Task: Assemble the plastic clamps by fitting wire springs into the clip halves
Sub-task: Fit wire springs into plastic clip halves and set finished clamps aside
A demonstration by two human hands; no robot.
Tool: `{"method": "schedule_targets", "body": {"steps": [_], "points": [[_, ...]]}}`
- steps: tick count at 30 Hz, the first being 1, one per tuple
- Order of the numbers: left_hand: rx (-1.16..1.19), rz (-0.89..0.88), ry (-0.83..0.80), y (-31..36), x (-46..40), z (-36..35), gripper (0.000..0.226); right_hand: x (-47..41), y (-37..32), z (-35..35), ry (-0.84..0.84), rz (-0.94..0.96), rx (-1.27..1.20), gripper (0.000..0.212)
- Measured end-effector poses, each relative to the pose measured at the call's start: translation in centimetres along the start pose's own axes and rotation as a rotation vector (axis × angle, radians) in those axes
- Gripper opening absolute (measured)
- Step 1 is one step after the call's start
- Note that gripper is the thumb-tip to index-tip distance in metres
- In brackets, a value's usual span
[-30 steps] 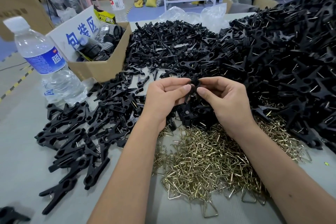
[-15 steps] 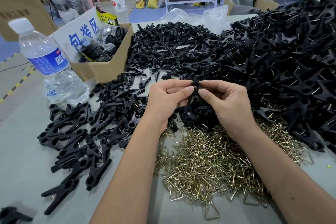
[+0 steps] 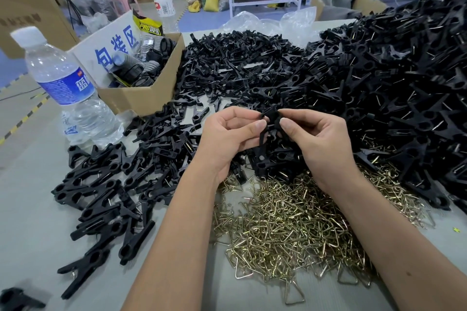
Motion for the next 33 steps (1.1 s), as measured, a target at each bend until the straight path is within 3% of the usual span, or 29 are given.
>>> {"method": "schedule_targets", "body": {"steps": [24,27,31,33], "points": [[-0.015,-0.005,0.004,-0.4,-0.2,-0.1,0.016,0.3,-0.2,-0.3,-0.042,-0.016,0.013,0.017],[0.002,0.000,-0.008,-0.2,-0.1,-0.1,0.024,0.3,-0.5,-0.5,-0.079,-0.036,-0.020,0.016],[0.023,0.021,-0.150,0.2,0.0,-0.6,0.042,0.2,-1.1,-0.8,-0.221,-0.049,-0.124,0.018],[-0.006,0.001,-0.213,0.5,0.2,-0.8,0.036,0.2,-1.4,-0.7,-0.228,-0.052,-0.148,0.019]]}}
Point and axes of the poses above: each hand's wrist, its own x-axis away from the middle knuckle, its own z-axis out of the back of the hand, y = z × x, the point moved 6 cm from there along -x, towards the middle knuckle, and after that the axes turned 10 degrees about x, right-handed, at the moved point
